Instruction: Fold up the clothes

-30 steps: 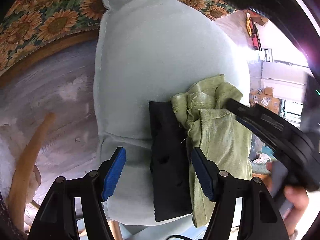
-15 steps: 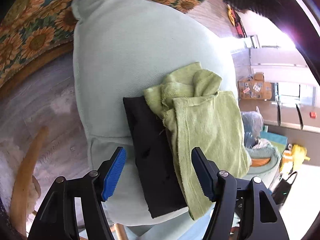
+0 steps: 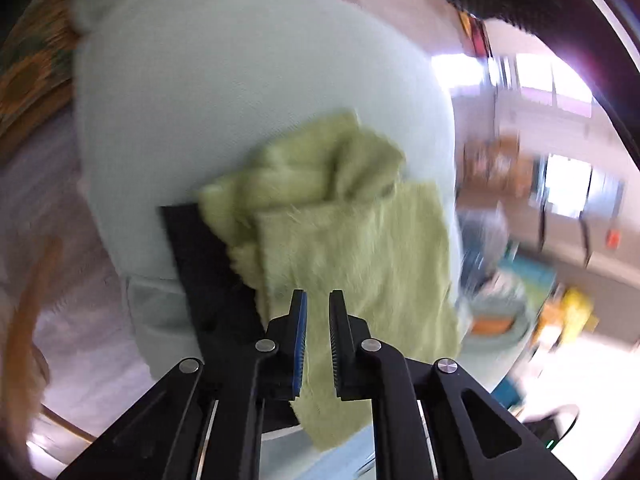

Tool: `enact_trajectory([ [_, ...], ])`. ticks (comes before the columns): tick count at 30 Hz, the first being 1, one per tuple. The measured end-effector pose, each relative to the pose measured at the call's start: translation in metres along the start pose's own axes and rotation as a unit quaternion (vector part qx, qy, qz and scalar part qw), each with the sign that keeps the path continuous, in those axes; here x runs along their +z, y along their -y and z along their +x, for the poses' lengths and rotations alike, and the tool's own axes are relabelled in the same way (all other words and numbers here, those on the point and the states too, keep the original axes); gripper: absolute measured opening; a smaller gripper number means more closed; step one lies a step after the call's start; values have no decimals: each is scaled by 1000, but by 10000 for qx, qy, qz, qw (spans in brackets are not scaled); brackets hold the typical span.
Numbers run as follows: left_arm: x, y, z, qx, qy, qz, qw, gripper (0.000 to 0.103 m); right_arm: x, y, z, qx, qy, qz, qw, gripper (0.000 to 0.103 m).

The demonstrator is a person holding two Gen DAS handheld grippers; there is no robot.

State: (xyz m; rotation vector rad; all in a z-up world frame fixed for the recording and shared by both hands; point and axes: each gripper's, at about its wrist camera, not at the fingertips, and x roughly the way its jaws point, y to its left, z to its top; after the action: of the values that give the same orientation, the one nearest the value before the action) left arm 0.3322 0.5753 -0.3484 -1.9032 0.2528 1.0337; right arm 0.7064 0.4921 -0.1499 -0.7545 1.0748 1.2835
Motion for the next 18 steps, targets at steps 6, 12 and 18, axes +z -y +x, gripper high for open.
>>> enact_trajectory([
  [6, 0, -16, 38, 1143, -481, -148, 9922, 11, -25, 30, 47, -399, -954, 644, 9926, 38],
  [12, 3, -46, 18, 676, -180, -552, 9960, 11, -36, 32, 13, -121, -568, 724, 9957, 37],
  [18, -5, -3, 8, -123, -193, 136, 9996, 11, 9, 0, -9, 168, -285, 216, 9992, 38],
])
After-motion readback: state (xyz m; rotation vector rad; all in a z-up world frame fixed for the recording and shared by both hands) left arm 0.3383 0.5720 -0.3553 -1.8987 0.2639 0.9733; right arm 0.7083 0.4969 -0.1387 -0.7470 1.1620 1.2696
